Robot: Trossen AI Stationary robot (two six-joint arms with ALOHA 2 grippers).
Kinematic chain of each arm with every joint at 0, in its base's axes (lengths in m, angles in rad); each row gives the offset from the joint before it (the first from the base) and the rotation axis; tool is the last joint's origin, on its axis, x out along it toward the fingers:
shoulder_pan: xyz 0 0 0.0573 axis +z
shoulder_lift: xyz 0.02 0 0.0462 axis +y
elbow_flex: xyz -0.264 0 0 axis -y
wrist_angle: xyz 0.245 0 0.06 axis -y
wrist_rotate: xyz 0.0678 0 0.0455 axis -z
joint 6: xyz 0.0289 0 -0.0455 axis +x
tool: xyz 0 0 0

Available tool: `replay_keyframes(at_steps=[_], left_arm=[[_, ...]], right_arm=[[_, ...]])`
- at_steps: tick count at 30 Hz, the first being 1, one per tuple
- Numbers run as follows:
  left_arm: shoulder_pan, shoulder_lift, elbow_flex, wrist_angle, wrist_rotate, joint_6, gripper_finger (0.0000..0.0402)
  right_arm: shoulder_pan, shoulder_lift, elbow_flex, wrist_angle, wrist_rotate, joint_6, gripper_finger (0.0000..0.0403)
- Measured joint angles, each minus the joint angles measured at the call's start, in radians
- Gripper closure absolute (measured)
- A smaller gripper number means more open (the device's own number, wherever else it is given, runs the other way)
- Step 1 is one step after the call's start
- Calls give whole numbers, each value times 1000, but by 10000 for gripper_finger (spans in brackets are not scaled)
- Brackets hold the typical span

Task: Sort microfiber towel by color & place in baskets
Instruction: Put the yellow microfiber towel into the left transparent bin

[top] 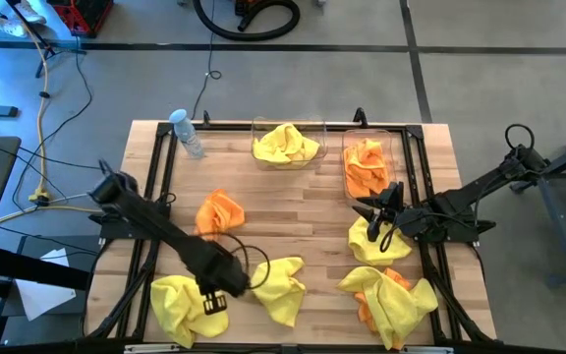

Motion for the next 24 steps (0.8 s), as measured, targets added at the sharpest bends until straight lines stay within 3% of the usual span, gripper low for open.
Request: replay_keyframes(at_steps=[5, 11, 15, 24], left_arm=[[-11, -124, 2, -19, -81, -159, 401], [-27, -134, 1, 60, -111, -259, 391], [-25, -98, 0, 110, -48, -373, 359], [-54, 67, 0, 113, 121, -444, 266]], right_arm=[[0, 0, 0, 0, 0, 1, 266], [0, 0, 0, 0, 0, 7, 266], [0, 0, 0, 0, -3, 8, 266], [0, 0, 0, 0, -12, 7, 266]])
